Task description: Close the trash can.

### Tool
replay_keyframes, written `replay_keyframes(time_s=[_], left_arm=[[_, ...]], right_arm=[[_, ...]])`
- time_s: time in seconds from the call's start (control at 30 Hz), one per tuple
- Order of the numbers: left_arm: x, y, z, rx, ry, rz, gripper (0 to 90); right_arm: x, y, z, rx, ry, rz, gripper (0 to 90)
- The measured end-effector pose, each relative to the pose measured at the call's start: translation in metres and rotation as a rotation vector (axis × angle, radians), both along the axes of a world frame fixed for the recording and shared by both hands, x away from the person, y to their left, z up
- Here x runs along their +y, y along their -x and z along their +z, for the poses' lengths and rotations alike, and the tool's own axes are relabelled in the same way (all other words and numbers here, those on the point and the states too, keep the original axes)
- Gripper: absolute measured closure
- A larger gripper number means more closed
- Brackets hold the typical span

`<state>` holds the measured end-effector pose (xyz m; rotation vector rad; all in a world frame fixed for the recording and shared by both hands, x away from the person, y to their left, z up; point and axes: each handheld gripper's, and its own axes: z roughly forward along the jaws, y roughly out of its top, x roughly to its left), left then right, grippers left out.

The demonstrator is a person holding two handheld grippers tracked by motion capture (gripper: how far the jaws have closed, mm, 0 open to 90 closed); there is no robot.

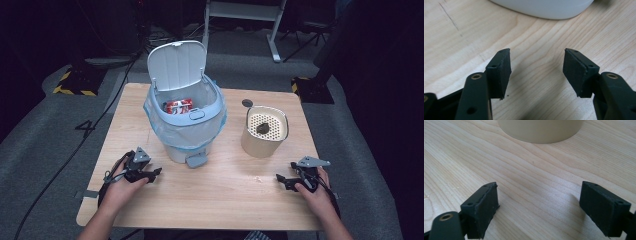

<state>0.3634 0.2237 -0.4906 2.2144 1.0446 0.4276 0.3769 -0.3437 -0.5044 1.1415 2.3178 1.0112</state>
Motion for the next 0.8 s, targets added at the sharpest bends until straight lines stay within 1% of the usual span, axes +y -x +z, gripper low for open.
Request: replay_keyframes(time_s=[0.03,0.07,0.1,0.17,0.2,0.27,0.3,0.33,0.37,0.4,0.47,0.53,0.6,0.63,0.7,0.77,0.8], left_arm=[[0.001,0.000,0.002,0.009,0.026,0.001,40.9],[0.002,0.001,0.004,0.013,0.037,-0.003,40.5],[0.003,0.001,0.007,0.008,0.047,-0.010,40.7],[0.005,0.001,0.014,-0.006,0.053,-0.024,42.1],[0.005,0.001,0.018,-0.015,0.069,-0.027,42.5],[0.006,0.001,0.026,-0.019,0.092,-0.049,43.1],[0.007,0.002,0.032,-0.035,0.111,-0.048,43.0],[0.007,0.001,0.035,-0.041,0.120,-0.050,43.2],[0.007,0.001,0.038,-0.037,0.136,-0.047,43.2],[0.008,0.001,0.042,-0.042,0.154,-0.039,43.2],[0.009,0.000,0.049,-0.061,0.167,-0.026,43.8],[0.011,-0.002,0.056,-0.058,0.169,-0.016,45.8],[0.012,-0.003,0.063,-0.074,0.175,-0.021,45.4],[0.012,-0.003,0.065,-0.075,0.173,-0.021,44.7],[0.013,-0.003,0.074,-0.058,0.166,-0.010,43.4],[0.015,-0.003,0.082,-0.060,0.154,0.005,43.3],[0.017,-0.004,0.086,-0.059,0.146,0.003,42.8]], right_arm=[[0.000,0.000,0.000,0.000,0.000,0.000,15.6],[0.000,0.000,0.000,0.000,0.000,0.000,15.6],[0.000,0.000,0.000,0.000,0.000,-0.001,15.5],[0.000,0.000,0.000,0.000,0.001,-0.004,15.5],[0.000,0.000,0.000,0.000,0.001,-0.004,15.5],[0.001,0.000,0.000,0.000,0.001,-0.006,15.4],[0.001,0.000,0.000,0.000,0.001,-0.006,15.4],[0.001,0.000,0.000,-0.001,0.000,-0.006,15.3],[0.001,0.000,0.000,-0.001,0.000,-0.006,15.3],[0.001,0.000,0.000,-0.001,0.000,-0.006,15.4],[0.001,0.001,0.000,-0.001,0.000,-0.011,15.4],[0.002,0.001,0.000,0.000,0.001,-0.018,15.3],[0.002,0.001,0.000,0.000,0.001,-0.018,15.4],[0.002,0.001,0.000,0.000,0.001,-0.018,15.4],[0.002,0.001,0.000,0.000,0.001,-0.018,15.4],[0.002,0.001,0.000,0.000,0.001,-0.018,15.3],[0.002,0.001,0.000,0.001,0.001,-0.019,15.3]])
